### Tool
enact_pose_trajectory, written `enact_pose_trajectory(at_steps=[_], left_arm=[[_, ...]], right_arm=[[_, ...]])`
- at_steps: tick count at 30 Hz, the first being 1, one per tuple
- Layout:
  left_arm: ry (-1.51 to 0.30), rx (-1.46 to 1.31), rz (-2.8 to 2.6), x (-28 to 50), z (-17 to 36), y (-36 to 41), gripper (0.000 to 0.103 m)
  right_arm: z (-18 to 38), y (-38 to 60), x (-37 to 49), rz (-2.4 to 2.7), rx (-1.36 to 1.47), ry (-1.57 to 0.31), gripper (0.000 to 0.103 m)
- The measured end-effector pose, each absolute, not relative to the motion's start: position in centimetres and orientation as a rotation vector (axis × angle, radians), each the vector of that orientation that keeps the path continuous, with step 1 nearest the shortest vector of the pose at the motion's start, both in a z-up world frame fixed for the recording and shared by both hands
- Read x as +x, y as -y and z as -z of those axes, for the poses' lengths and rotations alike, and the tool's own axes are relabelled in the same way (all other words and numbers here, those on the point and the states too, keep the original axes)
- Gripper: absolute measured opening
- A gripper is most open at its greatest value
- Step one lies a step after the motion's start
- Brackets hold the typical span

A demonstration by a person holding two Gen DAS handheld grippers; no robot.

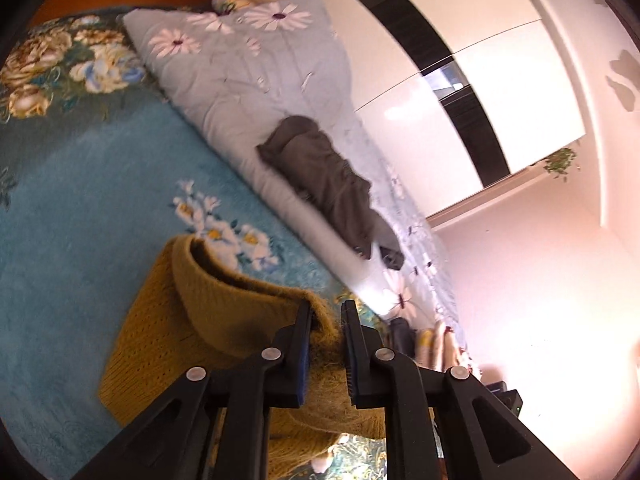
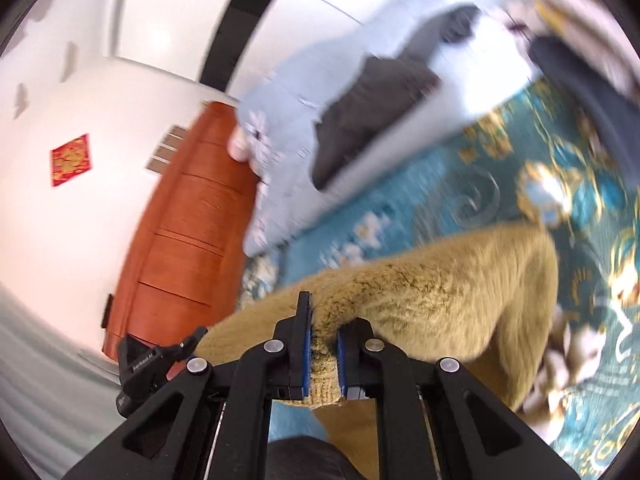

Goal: Fold clothes
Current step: 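Grasp another sweater edge with the left tool while the right tool holds, then lift the sweater with both tools and shake it open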

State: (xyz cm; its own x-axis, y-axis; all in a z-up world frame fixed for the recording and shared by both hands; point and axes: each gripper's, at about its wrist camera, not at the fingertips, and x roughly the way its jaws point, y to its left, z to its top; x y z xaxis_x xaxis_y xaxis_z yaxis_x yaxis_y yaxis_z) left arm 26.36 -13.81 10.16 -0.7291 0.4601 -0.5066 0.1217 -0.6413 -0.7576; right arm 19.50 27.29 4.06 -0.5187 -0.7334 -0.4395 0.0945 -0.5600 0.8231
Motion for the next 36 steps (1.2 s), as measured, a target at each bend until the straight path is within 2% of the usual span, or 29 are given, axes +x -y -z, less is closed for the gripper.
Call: enact_pose_trajectory(at_steps=[6, 11, 16, 24, 34, 36], left_arm=[[1.205, -0.859, -2.512, 27.6, -13.6, 15.7, 0.015], [1.154, -0.828, -2.574, 26.8, -16.0, 17.1, 0.015], [1.029, -0.722, -2.646, 27.2, -20.9, 17.3, 0.015], [0.880, -0.450, -2.723, 33.2, -29.8, 17.5, 0.015], [0.746, -0.222, -2.799, 42.0, -34.3, 17.3, 0.015], [0.710, -0.158, -2.821, 43.0, -35.3, 17.4, 0.004]], right_arm=[[-9.1, -26.5, 20.0, 2.097, 0.951, 0.936, 0.010], [-12.2, -25.2, 19.1, 2.088, 0.859, 0.863, 0.010], [-16.3, -23.4, 17.7, 2.107, 0.789, 0.785, 0.010], [-23.6, -21.8, 19.8, 2.114, 0.600, 0.690, 0.010], [-29.6, -21.0, 27.2, 2.077, 0.428, 0.536, 0.010], [-30.3, -20.8, 28.1, 2.059, 0.413, 0.517, 0.010]])
